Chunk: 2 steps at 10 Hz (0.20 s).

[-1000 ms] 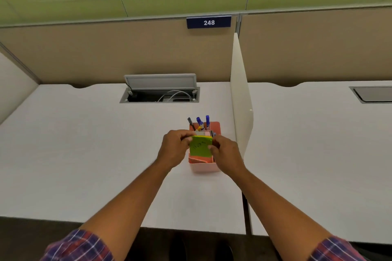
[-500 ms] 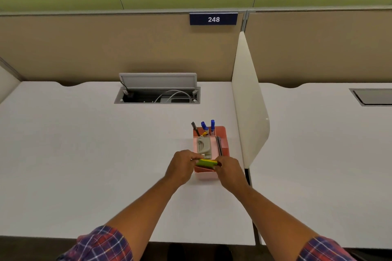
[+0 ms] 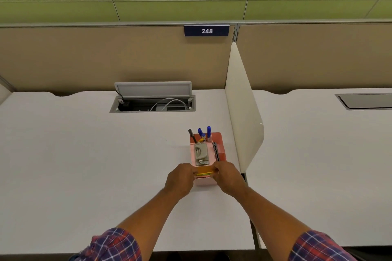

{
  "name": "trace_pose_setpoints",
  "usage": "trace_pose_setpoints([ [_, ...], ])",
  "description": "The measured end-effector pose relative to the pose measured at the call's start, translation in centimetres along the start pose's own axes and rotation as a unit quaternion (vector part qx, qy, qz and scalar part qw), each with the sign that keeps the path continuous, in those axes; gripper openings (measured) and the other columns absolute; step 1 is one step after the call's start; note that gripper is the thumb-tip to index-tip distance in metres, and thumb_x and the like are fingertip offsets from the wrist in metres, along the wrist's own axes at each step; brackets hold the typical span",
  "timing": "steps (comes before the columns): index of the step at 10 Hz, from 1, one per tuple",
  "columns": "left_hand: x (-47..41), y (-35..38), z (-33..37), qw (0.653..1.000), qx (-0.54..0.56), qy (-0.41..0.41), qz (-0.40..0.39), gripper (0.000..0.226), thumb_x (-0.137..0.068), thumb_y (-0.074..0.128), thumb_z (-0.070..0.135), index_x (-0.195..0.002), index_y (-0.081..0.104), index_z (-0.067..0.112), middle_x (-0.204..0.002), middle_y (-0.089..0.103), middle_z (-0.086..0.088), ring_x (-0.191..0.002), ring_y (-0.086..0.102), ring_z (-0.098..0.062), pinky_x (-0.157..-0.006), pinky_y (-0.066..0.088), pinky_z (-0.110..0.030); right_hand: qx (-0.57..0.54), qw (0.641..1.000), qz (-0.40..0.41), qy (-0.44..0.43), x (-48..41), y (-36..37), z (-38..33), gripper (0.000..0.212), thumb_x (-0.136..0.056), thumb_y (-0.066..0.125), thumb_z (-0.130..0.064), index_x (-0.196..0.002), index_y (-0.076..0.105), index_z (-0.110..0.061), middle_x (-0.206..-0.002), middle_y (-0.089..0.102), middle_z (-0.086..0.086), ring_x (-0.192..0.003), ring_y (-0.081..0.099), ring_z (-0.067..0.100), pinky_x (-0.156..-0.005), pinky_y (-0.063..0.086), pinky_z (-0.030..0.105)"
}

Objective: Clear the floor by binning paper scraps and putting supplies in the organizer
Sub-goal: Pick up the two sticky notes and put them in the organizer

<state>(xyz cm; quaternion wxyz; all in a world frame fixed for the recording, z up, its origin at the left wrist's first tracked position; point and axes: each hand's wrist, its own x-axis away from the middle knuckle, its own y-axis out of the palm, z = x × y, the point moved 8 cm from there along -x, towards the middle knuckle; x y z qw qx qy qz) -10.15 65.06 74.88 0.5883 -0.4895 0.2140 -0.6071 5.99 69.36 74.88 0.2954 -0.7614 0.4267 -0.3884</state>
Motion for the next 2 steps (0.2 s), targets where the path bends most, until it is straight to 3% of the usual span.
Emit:
trace_pose_setpoints([
  [1,0.4,-0.7,0.1,1.0,-0.007,0.023,0.0,0.038,-0.096,0.069,0.038,-0.133,0.066,0.028,-0.133,0.068,0.001,-0.117,0.065,-0.019,-0.094,0.052,-0.028,0.007,1.0,0.014,0.017,0.1,-1.8,-0.1,0.017,-0.1,0.064,-0.032,-0.11,0.068,-0.019,-0.107,0.07,0.003,-0.1,0.069,0.019,-0.096,0.059,0.034],
  [2,0.4,-1.3,-0.1,0.998,-0.035,0.04,0.017,0.05,-0.097,0.065,0.046,-0.144,0.057,0.03,-0.149,0.058,0.001,-0.133,0.057,-0.019,-0.107,0.048,-0.033,-0.008,0.999,0.04,0.019,0.2,-2.9,-0.3,0.024,-0.099,0.063,-0.039,-0.115,0.065,-0.021,-0.109,0.069,0.001,-0.099,0.069,0.019,-0.092,0.06,0.033],
])
